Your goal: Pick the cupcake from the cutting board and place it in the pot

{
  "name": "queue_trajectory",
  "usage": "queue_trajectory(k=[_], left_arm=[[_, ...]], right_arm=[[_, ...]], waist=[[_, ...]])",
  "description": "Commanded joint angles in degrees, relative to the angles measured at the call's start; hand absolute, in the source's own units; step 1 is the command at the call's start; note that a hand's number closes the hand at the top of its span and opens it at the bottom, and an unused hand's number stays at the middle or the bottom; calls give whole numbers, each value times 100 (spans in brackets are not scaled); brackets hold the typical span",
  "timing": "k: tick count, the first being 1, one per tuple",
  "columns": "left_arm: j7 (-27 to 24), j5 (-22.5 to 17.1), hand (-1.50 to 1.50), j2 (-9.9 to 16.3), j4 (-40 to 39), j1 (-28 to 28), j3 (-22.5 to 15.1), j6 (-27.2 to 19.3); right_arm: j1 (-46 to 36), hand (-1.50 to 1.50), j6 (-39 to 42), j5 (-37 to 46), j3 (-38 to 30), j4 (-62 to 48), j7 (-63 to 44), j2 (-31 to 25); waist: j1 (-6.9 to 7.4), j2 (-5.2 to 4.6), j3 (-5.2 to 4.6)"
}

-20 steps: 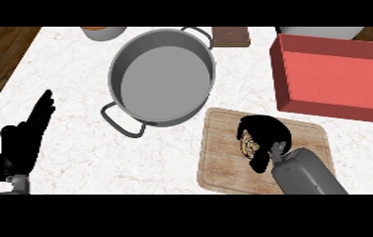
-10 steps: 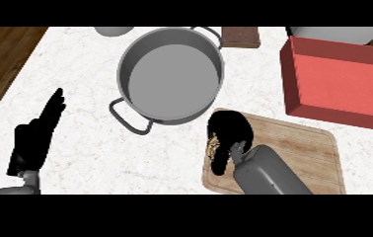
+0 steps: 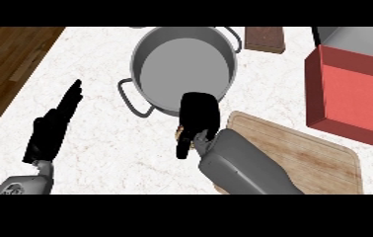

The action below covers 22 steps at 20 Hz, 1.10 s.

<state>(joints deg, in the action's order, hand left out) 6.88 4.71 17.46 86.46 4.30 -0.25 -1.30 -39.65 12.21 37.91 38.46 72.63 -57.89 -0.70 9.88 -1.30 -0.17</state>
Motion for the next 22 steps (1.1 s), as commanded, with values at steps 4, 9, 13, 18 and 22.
queue_trajectory(k=[4, 9, 13, 18, 22], left_arm=[[113, 59, 0, -34, -111, 116, -65, 2], [167, 78, 0, -19, -229, 309, 12, -51], [126, 89, 0, -64, -215, 269, -60, -20], [235, 162, 0, -65, -207, 321, -45, -109], [172, 42, 0, 63, -125, 225, 43, 50]], right_arm=[[-1632, 150, -786, 529, 450, -482, -1340, 67], [-2758, 150, -993, 1306, 496, -818, -1846, 66], [-3177, 150, -1445, 1328, 367, -915, -2199, 66], [-3490, 150, -2014, 1482, 270, -1170, -2377, 65], [-3737, 150, -2348, 1488, 153, -1379, -2394, 65]], waist=[[126, 92, -21], [-60, 134, -30], [-14, 105, -20], [-55, 72, -12], [-60, 75, -10]])
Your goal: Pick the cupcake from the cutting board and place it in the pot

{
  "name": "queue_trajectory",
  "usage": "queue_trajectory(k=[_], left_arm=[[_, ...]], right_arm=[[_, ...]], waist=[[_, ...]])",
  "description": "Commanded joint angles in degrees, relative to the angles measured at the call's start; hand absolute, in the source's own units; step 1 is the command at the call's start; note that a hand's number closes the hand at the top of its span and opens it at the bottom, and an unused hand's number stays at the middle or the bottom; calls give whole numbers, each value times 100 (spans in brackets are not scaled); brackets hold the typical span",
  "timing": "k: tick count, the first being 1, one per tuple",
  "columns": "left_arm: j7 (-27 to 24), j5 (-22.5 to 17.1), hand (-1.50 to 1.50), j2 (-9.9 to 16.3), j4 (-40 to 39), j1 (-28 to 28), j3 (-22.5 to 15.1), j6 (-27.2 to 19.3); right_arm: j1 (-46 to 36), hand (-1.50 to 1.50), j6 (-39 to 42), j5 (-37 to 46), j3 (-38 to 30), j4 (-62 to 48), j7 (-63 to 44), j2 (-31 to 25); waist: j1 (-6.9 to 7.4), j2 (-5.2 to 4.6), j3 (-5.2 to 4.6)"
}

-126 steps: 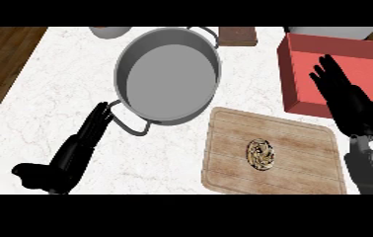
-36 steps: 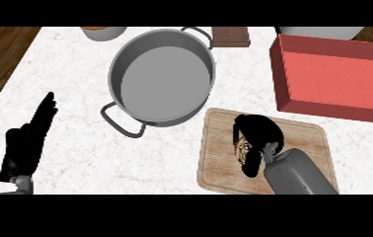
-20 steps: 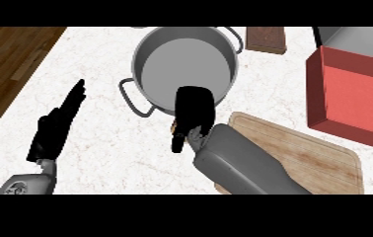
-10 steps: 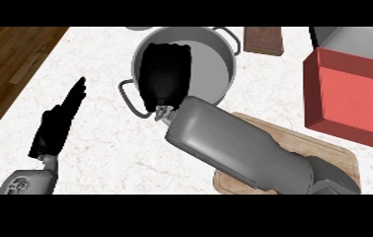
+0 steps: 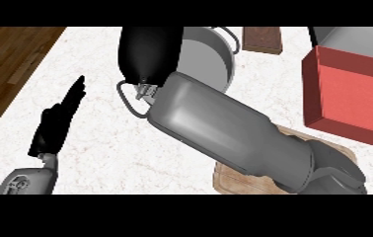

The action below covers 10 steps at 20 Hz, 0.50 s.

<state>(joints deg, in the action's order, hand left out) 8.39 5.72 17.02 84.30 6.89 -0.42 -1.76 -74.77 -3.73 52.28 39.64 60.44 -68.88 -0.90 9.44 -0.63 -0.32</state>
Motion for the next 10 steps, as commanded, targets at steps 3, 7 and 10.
queue_trajectory(k=[3, 7, 10], left_arm=[[9, -23, 0, 17, -33, 38, 101, -38], [13, 86, 0, -21, 70, -66, 46, -128], [-39, -61, 0, 22, -63, 16, 191, -43]], right_arm=[[-488, 150, -1022, 166, -226, -553, -1100, 85], [-635, 150, -1244, 66, -304, -890, -995, 86], [-687, 150, -1538, 46, -380, -1361, -720, 86]], waist=[[-152, -45, 4], [-218, -36, 8], [-242, -73, 4]])
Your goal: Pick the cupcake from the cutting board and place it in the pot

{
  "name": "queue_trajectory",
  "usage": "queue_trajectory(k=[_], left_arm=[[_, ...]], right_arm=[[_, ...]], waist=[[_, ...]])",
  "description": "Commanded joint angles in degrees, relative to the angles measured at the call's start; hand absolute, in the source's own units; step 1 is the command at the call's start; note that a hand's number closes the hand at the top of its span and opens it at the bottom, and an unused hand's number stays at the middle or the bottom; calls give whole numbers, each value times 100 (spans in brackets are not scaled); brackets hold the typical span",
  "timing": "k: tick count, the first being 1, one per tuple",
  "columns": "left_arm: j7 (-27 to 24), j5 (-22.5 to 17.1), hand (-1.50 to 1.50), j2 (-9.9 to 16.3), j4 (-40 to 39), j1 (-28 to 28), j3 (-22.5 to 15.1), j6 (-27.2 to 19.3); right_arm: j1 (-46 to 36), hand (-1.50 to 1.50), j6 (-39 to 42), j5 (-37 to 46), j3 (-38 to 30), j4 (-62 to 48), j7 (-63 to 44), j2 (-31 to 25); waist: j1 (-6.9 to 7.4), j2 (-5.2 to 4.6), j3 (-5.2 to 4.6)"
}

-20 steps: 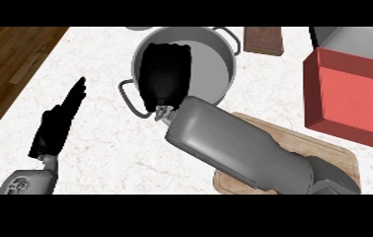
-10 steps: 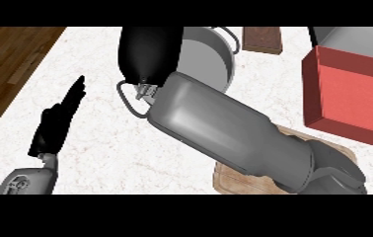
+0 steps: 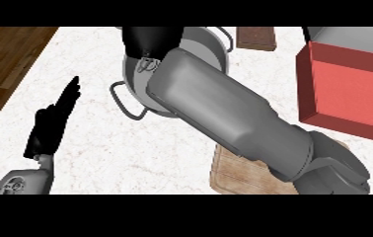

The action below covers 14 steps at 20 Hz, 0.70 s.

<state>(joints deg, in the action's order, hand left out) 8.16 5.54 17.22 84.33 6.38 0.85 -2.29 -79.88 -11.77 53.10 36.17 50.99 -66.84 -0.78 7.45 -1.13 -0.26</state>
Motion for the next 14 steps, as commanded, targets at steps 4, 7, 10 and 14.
queue_trajectory(k=[4, 7, 10, 14], left_arm=[[-41, 57, 0, -106, -83, -29, 24, -129], [-65, 66, 0, -127, 204, -264, -29, -127], [89, -30, 0, 23, 45, 100, 136, -23], [28, -56, 0, 65, 98, 34, 163, 38]], right_arm=[[-221, 150, -1073, -249, -299, -1058, -341, 74], [-198, 150, -1335, -349, -478, -1564, 123, 75], [2, 150, -1584, -389, -504, -2129, 575, 75], [-210, 150, -1577, -408, -636, -2860, 1030, 76]], waist=[[-91, -51, 3], [-80, -35, 10], [-98, -90, 10], [-63, -111, 9]])
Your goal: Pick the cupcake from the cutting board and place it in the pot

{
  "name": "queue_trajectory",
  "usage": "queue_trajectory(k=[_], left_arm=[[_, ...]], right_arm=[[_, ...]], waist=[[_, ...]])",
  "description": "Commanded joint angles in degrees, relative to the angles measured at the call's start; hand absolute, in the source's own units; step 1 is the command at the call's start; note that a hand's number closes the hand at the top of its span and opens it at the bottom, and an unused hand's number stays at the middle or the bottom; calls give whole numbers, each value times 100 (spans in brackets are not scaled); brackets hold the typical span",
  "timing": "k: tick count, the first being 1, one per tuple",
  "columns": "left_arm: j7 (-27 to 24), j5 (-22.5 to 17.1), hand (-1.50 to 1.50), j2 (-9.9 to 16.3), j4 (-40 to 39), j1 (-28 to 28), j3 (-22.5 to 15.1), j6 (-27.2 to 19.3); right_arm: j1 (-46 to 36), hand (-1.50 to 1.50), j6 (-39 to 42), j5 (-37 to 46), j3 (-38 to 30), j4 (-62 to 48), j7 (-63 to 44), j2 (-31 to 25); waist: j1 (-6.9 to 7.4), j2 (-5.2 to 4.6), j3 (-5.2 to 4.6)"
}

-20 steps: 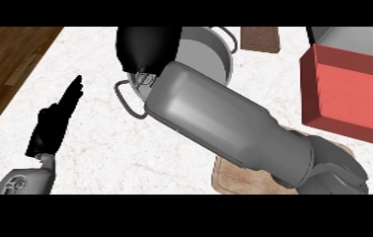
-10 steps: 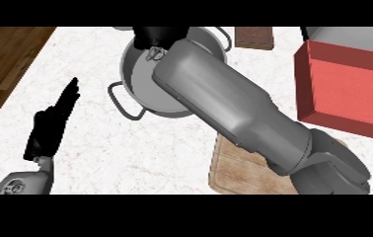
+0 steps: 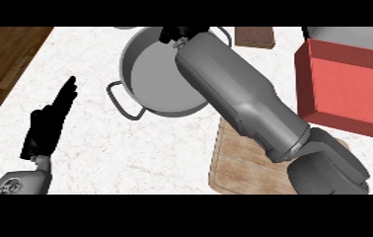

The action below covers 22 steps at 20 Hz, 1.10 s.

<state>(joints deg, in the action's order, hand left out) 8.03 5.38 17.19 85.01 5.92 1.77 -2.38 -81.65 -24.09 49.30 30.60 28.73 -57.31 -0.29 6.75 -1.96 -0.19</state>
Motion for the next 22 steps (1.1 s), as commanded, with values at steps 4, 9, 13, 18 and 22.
queue_trajectory(k=[4, 9, 13, 18, 22], left_arm=[[-157, 56, 0, -25, 5, -175, -14, -17], [-69, 0, 0, -5, 173, -53, -48, 87], [-178, 130, 0, -90, 64, -136, -104, -29], [90, 3, 0, 20, 129, 109, 19, 74], [4, 73, 0, -43, -17, 39, 30, -30]], right_arm=[[260, 150, -946, -414, -492, -783, 384, 28], [145, -150, -1203, -837, -962, -1009, 823, 28], [356, -150, -1576, -1112, -1103, -975, 1473, 29], [304, -150, -2523, -1232, -1293, -757, 2027, 29], [-29, -150, -3375, -1462, -1661, -310, 2237, 28]], waist=[[44, -62, 9], [160, -93, 14], [146, -95, 13], [96, -85, 24], [-18, -21, 22]])
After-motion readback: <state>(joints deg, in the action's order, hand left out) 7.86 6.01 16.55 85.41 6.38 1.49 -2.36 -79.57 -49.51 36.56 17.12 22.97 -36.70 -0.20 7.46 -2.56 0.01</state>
